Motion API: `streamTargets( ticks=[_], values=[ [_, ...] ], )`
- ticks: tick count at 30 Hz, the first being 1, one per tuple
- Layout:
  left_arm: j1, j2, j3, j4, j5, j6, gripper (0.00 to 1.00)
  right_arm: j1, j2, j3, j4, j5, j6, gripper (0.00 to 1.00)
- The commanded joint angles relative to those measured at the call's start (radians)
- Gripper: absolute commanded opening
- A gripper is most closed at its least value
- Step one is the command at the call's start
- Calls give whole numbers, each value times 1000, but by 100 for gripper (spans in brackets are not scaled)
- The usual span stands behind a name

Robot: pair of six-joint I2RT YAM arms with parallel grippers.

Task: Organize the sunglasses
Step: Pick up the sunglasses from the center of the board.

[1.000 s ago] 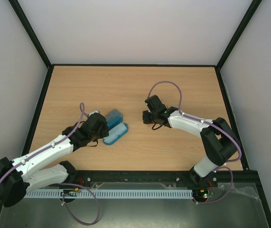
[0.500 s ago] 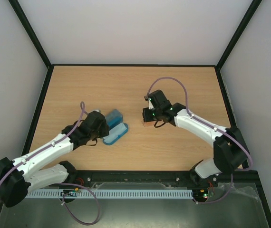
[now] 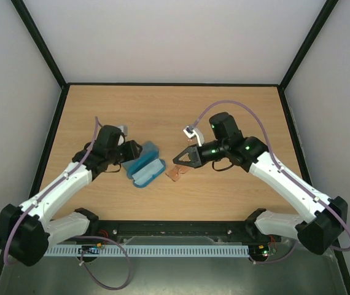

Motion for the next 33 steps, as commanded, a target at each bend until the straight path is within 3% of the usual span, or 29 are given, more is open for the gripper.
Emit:
streamTargets(
  ticks=[1,4,8,10,21,33],
  values=[
    [6,81,74,92,190,45,47,6,-53,-25,108,-369,126,1],
    [6,104,61,183,268,48,46,6,-79,-75,327,-508,315,1],
    [6,92,-23,367,399,18,46,6,-120,-210,910,-612,746,1],
    [5,94,-59,462,455,-13,46,6,-117,-229,1045,-632,875,1],
    [-48,224,-65,881,644,-175,45,18,-75,-209,1058,-637,917,1],
    [-99,165,-106,1033,708,-199,43,16,-40,-231,1068,-624,908,1]
  ],
)
